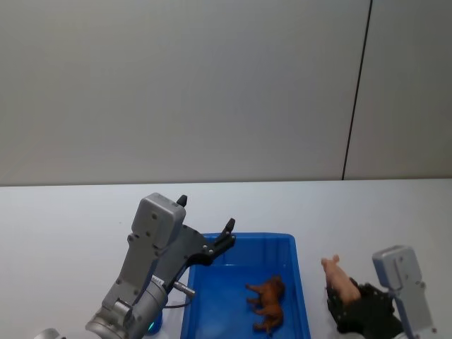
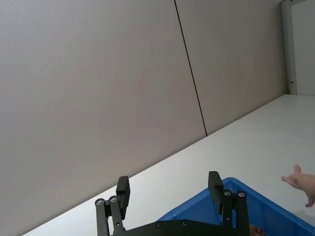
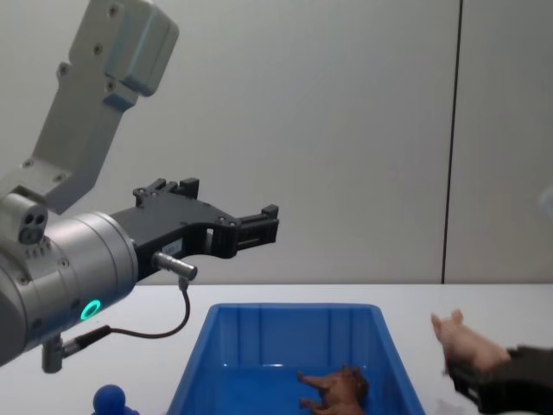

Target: Pick up the two dolls from the table and place them into the box.

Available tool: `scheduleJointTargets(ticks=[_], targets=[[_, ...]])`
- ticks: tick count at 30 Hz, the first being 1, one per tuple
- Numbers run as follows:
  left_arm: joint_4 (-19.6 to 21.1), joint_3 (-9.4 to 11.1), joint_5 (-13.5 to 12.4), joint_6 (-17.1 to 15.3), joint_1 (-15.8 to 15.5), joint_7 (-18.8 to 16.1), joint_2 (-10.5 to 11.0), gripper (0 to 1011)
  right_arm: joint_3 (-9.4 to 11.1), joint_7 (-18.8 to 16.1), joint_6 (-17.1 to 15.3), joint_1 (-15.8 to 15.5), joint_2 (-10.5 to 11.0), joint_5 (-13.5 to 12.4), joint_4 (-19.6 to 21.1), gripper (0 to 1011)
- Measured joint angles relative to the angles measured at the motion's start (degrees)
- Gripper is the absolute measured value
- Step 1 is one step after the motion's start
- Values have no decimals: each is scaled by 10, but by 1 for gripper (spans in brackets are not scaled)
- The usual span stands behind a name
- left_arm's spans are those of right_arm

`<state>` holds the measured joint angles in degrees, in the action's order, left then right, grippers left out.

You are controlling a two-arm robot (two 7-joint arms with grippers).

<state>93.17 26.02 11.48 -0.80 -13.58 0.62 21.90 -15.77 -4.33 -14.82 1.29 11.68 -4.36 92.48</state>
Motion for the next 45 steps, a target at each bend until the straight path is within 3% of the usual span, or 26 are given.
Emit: scheduleJointTargets(ticks=[15,27,37,45], targets=[[0,0,0,0,0,0,0,1004,4,-60,12,39,-11,-12,14,376],[0,0,0,0,0,0,0,1004,-6,-102,9,68,-31,-21,-13,395],[0,0,0,0,0,0,0,1004,-12,-110,11,85,-44,-21,-44,724],[0,0,0,0,0,0,0,1004,-6,-87,19,84,-42,-22,-50,963]])
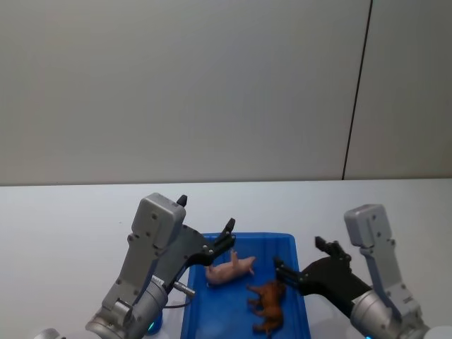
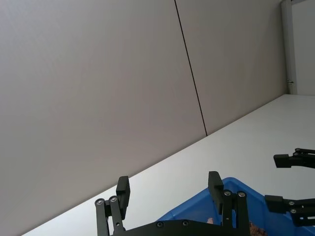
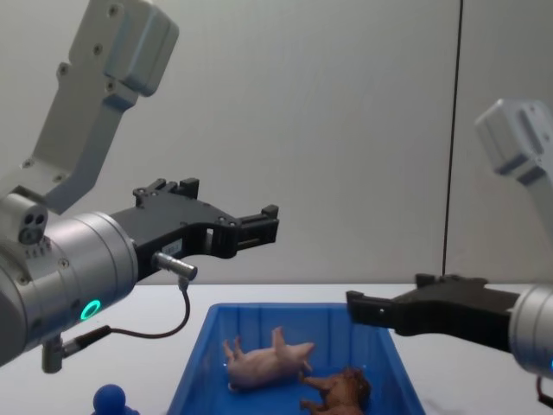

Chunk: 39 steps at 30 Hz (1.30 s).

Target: Pick up the two dolls from the table and place them into the box.

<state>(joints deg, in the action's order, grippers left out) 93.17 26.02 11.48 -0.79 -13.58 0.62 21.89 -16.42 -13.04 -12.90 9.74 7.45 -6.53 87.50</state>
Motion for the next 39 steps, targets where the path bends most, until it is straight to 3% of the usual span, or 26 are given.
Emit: scheduleJointTargets(ticks=[1,11,24,39], targets=[[0,0,0,0,0,0,0,1004,2,7,2,-2,2,0,1,998],[0,0,0,0,0,0,0,1004,18,68,12,-29,20,-6,28,1001],[2,-2,2,-5,2,0,2,1004,32,111,17,-56,38,-14,58,1001],[24,-20,51,-56,36,-25,36,1004,37,127,19,-66,44,-17,68,1001]])
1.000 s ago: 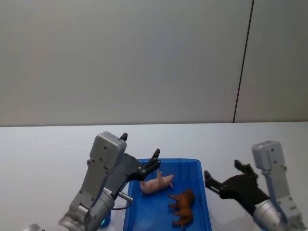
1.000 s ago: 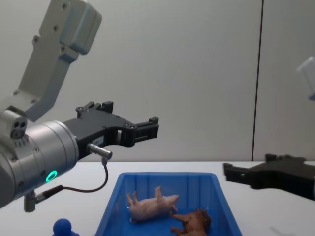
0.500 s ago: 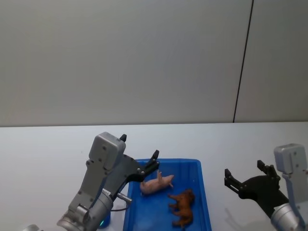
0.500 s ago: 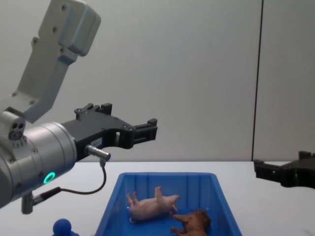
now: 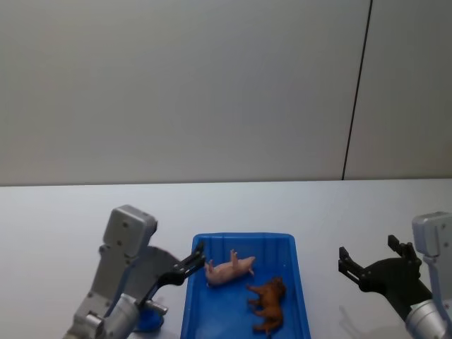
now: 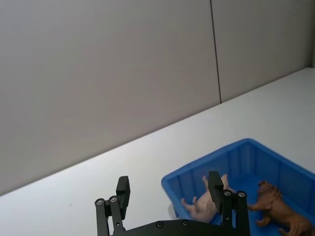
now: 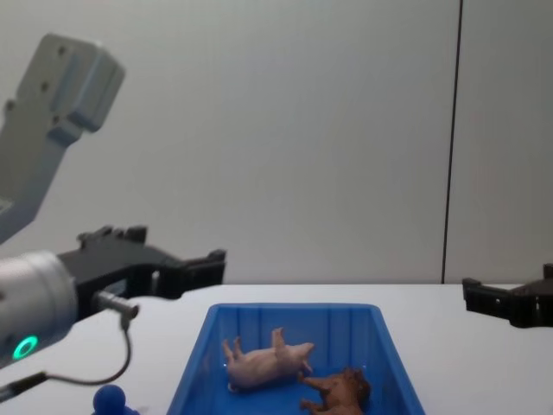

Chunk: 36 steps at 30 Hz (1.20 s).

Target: Pick up the two dolls from the table and place them into the box.

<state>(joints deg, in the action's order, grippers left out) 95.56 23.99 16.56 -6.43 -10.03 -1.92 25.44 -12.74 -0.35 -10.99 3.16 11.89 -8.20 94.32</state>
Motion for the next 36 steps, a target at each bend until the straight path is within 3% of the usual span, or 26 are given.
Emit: scheduleJointTargets(ticks=[9,17,36], targets=[[3,-17,48,-27,26,-15,27,1004,1,3,1,-2,1,-1,2,1001],[-12,-26,71,-39,36,-10,38,1004,2,5,1,-3,2,-1,3,1001],[-73,-33,89,-53,27,46,35,972,2,7,1,-4,3,-1,4,1001]])
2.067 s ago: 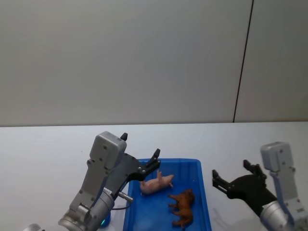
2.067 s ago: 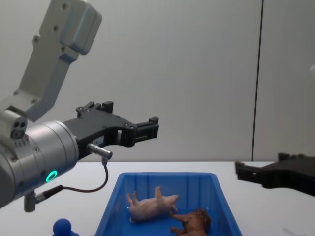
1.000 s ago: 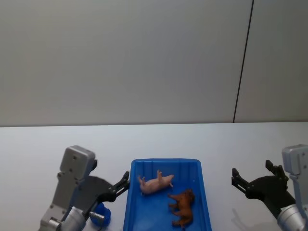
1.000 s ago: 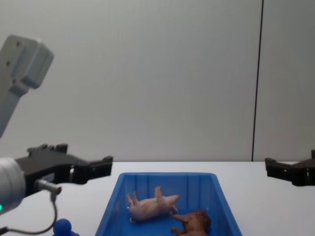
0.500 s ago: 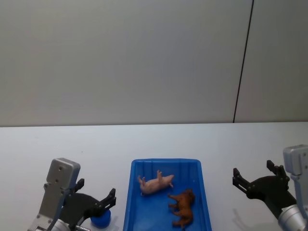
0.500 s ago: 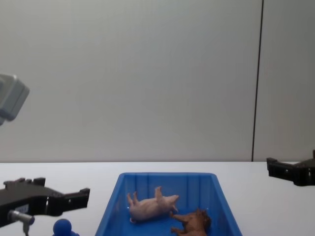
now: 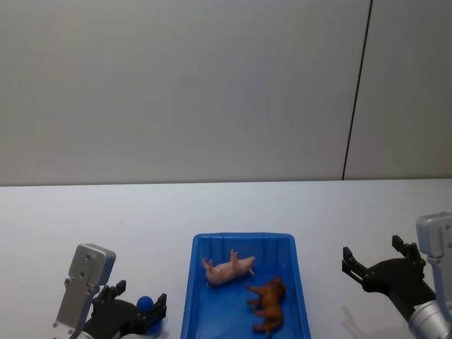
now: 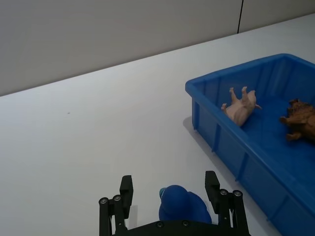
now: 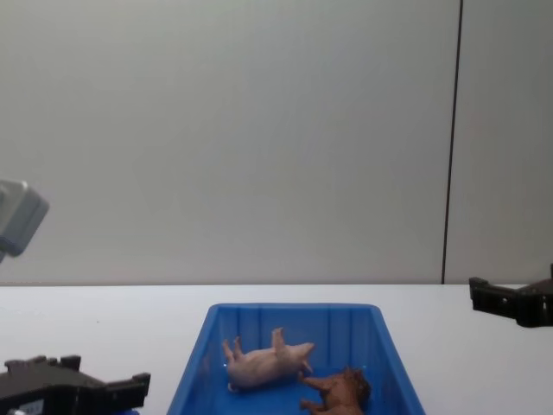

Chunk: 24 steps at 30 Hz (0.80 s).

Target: Pick up the two dolls from the table and place them into the box.

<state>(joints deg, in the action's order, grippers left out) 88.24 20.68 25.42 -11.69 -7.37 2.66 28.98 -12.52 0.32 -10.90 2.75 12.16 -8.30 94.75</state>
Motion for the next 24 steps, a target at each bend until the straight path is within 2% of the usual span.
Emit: scheduleJointTargets(ticks=[7,10,13,15,17,18,21,24], targets=[[-28,0,1,-3,-6,20,-5,765,0,0,0,0,0,0,0,1001],[-35,0,1,-4,-8,26,-7,708,0,0,0,0,0,0,0,1001],[-39,0,0,-4,-9,28,-8,609,0,0,0,0,0,0,0,1001],[-43,0,0,-3,-10,31,-9,505,0,0,0,0,0,0,0,1001],[-44,0,-1,-3,-10,31,-10,485,0,0,0,0,0,0,0,1001],[-46,-1,-1,-1,-10,32,-10,405,0,0,0,0,0,0,0,1001],[-47,-1,-2,2,-10,33,-10,343,0,0,0,0,0,0,0,1001],[-46,-2,-4,6,-10,33,-10,327,0,0,0,0,0,0,0,1001]])
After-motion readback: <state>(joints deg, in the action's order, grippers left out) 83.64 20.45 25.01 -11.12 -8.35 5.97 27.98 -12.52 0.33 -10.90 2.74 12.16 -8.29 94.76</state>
